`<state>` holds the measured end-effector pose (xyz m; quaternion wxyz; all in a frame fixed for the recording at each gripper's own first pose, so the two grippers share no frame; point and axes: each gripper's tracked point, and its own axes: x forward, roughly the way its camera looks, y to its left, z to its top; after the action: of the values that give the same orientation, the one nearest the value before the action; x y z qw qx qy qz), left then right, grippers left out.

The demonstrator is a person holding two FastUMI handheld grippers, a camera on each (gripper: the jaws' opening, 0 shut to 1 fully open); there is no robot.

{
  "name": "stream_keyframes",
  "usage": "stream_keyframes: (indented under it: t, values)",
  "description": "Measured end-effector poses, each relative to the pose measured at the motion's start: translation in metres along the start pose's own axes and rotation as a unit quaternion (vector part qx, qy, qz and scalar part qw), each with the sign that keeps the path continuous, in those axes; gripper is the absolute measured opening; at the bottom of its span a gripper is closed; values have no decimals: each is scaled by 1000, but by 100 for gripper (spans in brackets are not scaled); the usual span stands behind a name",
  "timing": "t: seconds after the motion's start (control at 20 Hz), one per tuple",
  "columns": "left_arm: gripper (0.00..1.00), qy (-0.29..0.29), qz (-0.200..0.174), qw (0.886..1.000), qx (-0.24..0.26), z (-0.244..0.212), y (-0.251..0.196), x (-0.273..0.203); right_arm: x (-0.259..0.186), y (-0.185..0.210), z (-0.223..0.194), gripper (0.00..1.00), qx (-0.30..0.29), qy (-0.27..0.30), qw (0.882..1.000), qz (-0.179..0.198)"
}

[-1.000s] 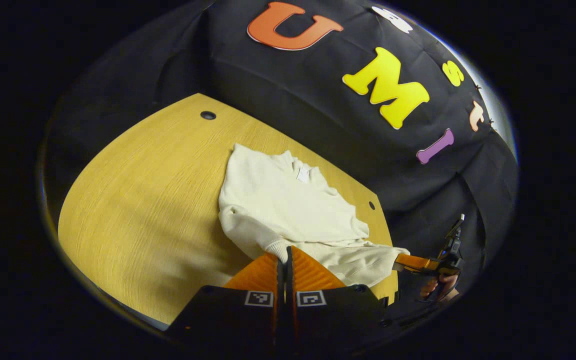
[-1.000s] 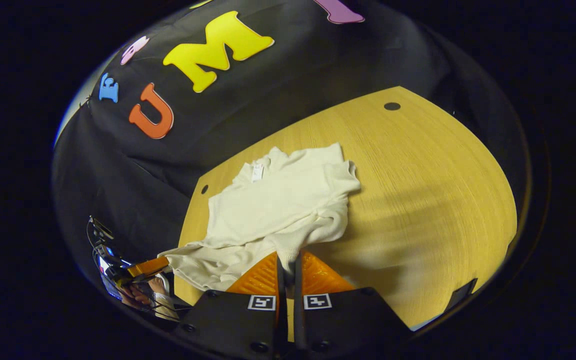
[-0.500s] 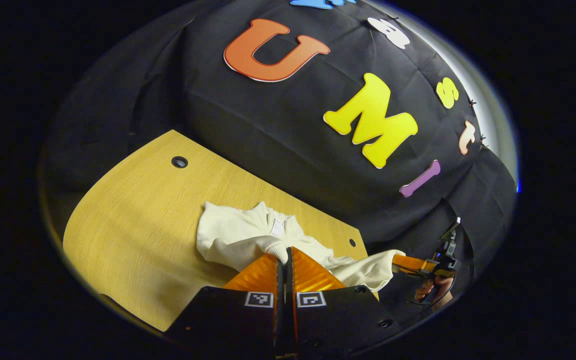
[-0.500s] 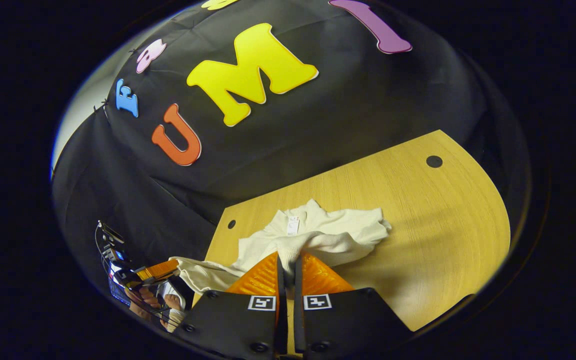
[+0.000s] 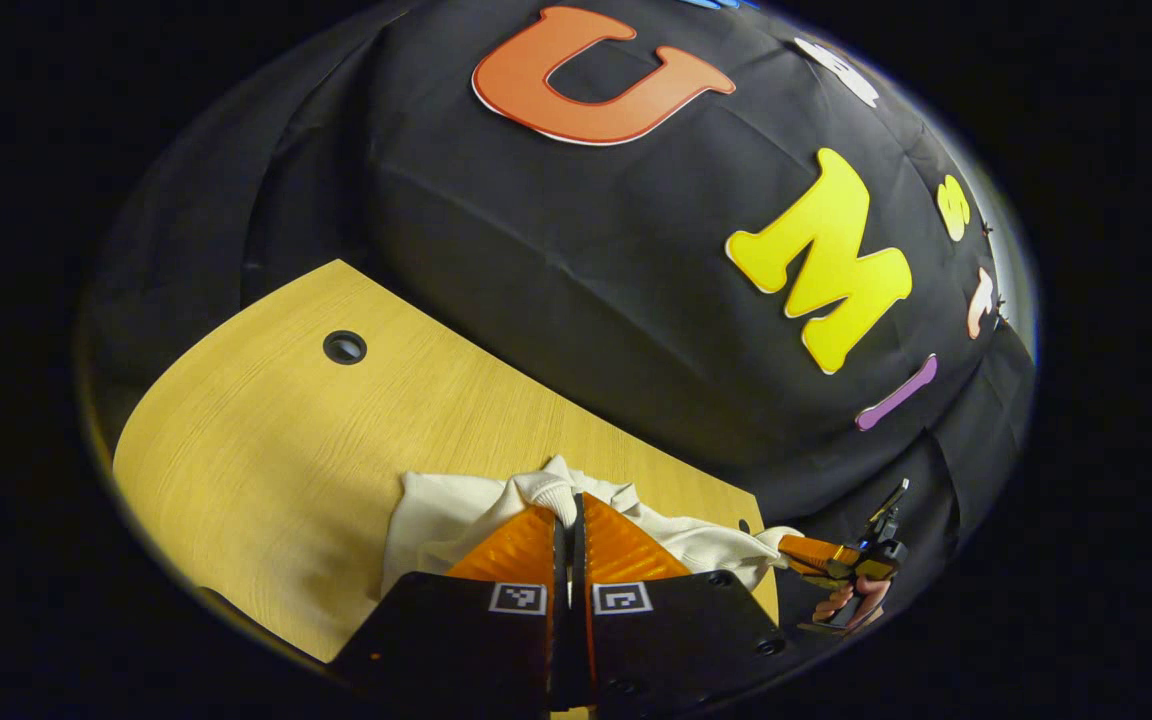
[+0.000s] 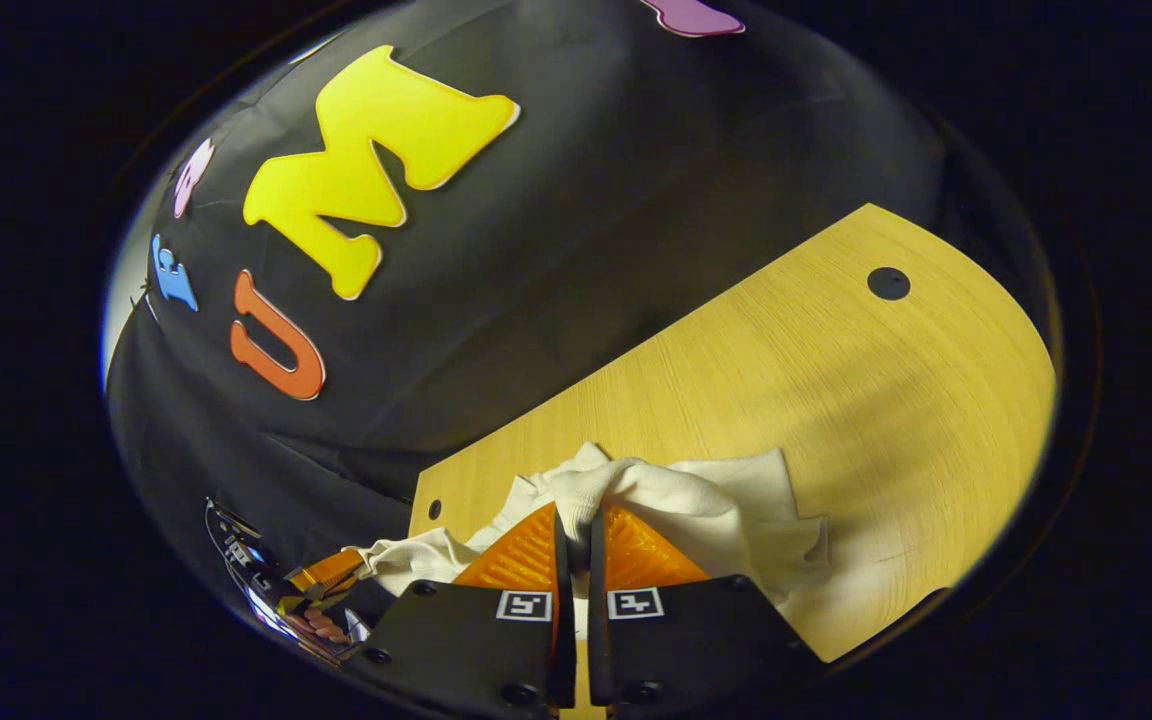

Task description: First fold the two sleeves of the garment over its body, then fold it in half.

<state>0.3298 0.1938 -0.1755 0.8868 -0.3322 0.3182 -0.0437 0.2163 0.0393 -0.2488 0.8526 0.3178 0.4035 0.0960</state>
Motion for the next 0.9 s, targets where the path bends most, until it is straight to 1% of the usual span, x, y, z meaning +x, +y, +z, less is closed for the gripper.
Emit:
stream_keyframes:
  t: [0.2, 0.4, 0.55, 0.6, 0.7, 0.75, 0.8, 0.85, 0.9]
  values:
    - [3, -8, 4, 1000, 6, -3, 13, 46, 39, -27, -5, 6, -21, -3, 1000, -22]
    - [3, 10, 24, 999, 22, -21, 37, 80, 72, -51, -11, 6, -21, 5, 999, -47]
    - [3, 20, 46, 999, 12, -35, 58, 99, 88, -58, -13, 6, -25, 2, 998, -59]
    - [3, 22, 60, 998, 12, -38, 66, 105, 93, -63, -15, 9, -23, 4, 998, -65]
    - [4, 22, 68, 997, 13, -41, 77, 114, 97, -67, -15, 10, -14, 0, 997, -73]
    - [13, 21, 61, 998, 8, -42, 74, 116, 96, -65, -14, 16, -5, -3, 998, -70]
    - [7, 18, 51, 999, 2, -40, 70, 115, 95, -65, -11, 15, 3, -11, 997, -70]
    - [9, 15, 44, 999, -4, -37, 66, 114, 92, -65, -8, 25, 9, -18, 997, -70]
    - [18, 12, 46, 999, -5, -35, 65, 111, 85, -67, -5, 33, 10, -25, 997, -73]
